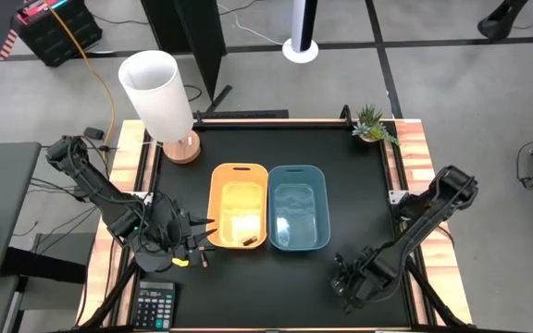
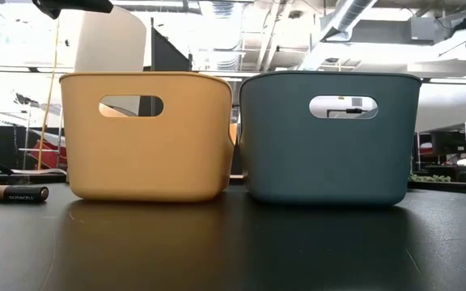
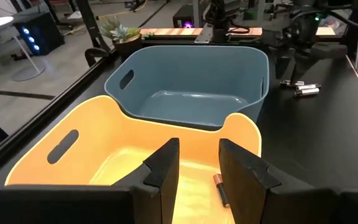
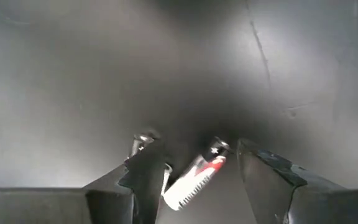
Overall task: Sort batteries
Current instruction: Put the right silver battery into the blue bin
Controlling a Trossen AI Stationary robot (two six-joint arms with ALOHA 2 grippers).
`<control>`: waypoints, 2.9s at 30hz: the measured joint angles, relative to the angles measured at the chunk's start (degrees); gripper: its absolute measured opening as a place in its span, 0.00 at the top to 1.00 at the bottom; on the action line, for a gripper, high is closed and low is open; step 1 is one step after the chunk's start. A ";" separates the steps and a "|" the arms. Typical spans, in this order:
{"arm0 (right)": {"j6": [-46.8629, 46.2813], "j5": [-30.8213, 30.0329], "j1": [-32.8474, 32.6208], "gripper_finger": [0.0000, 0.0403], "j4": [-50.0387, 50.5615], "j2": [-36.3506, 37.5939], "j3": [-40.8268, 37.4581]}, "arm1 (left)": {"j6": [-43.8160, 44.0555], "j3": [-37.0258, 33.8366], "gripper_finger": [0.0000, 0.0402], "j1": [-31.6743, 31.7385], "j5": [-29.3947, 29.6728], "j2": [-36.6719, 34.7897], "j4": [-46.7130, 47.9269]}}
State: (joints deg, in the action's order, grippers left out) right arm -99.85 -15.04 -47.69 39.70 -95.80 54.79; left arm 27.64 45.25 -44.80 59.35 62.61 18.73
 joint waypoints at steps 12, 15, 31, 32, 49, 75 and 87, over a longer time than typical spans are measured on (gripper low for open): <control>-5.14 3.05 -0.31 0.47 6.77 -4.75 3.93 | -0.04 0.00 0.73 -0.02 -0.67 -0.04 0.04; -6.77 3.16 -0.78 0.51 6.89 -4.75 3.93 | -0.04 0.00 0.73 -0.02 -0.67 -0.04 0.02; -8.79 3.40 -0.91 0.83 5.96 -4.74 3.57 | -0.02 0.00 0.73 -0.02 -0.67 -0.04 0.04; -8.77 3.40 -0.91 0.85 5.56 -4.70 3.38 | -0.02 0.00 0.73 -0.02 -0.69 -0.04 0.04; -6.58 3.14 -0.92 0.92 8.11 -4.61 3.72 | -0.02 0.00 0.73 -0.02 -0.69 -0.04 0.28; 2.89 2.95 -0.91 0.92 17.55 -4.66 12.32 | -0.04 0.00 0.73 -0.02 -0.71 -0.04 0.28; 15.60 -1.67 1.05 0.92 26.43 -4.60 23.63 | 0.02 0.00 0.73 -0.04 -0.71 -0.04 0.26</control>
State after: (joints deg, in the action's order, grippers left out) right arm -84.25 -16.71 -46.63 66.13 -100.40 78.41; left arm 27.66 45.25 -44.84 58.63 62.57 18.98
